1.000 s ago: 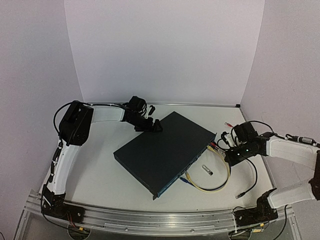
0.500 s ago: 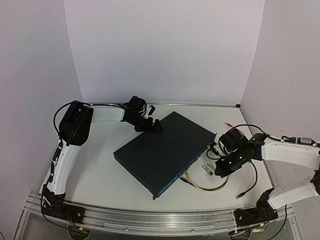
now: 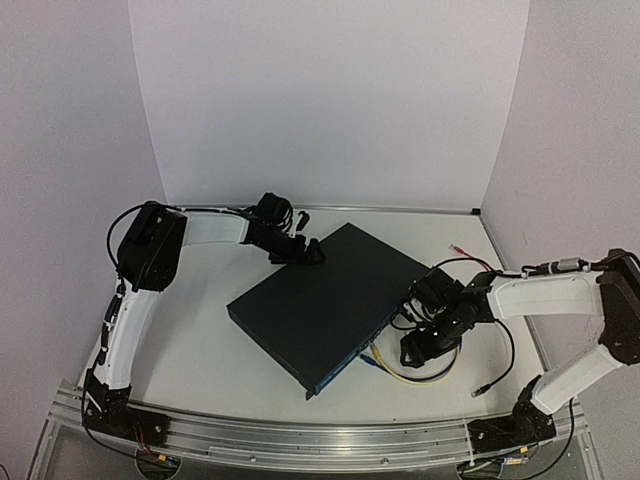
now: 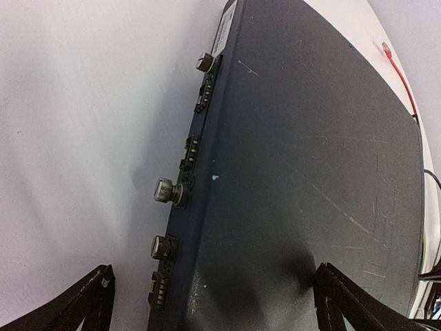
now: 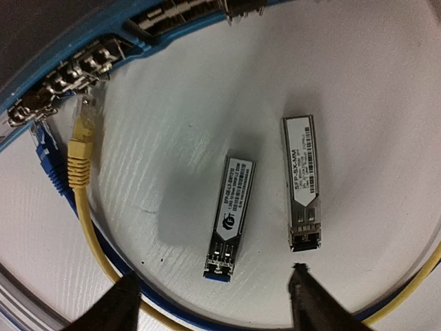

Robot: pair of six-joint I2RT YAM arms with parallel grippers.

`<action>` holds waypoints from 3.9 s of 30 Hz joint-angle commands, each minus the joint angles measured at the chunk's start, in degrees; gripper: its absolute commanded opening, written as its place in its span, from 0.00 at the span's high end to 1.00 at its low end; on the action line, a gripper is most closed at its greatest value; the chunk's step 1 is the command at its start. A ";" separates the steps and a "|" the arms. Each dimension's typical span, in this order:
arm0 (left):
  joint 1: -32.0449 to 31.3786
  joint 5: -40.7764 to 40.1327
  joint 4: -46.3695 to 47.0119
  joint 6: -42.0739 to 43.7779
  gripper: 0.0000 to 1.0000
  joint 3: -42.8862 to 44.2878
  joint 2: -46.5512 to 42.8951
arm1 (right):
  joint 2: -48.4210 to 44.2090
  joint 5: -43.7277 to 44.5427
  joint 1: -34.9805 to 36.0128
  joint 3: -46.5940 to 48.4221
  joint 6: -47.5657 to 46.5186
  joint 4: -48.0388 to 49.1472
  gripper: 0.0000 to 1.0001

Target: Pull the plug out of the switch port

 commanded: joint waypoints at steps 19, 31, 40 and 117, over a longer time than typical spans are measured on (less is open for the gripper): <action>1.83 -13.75 -13.74 3.61 0.00 0.18 2.49 | -7.46 -10.71 -31.39 16.35 -14.88 3.50 0.04; 1.73 -12.36 -17.05 7.79 0.00 17.71 7.11 | 18.37 -52.48 -50.95 33.34 -8.54 3.14 0.16; 0.41 -10.88 -12.29 6.71 0.00 19.74 9.09 | 26.44 -51.29 -51.38 36.51 -10.86 -1.00 0.12; -0.45 -6.44 -0.19 7.78 0.00 17.74 13.41 | 45.21 -62.50 -45.61 35.14 -0.95 -1.89 0.65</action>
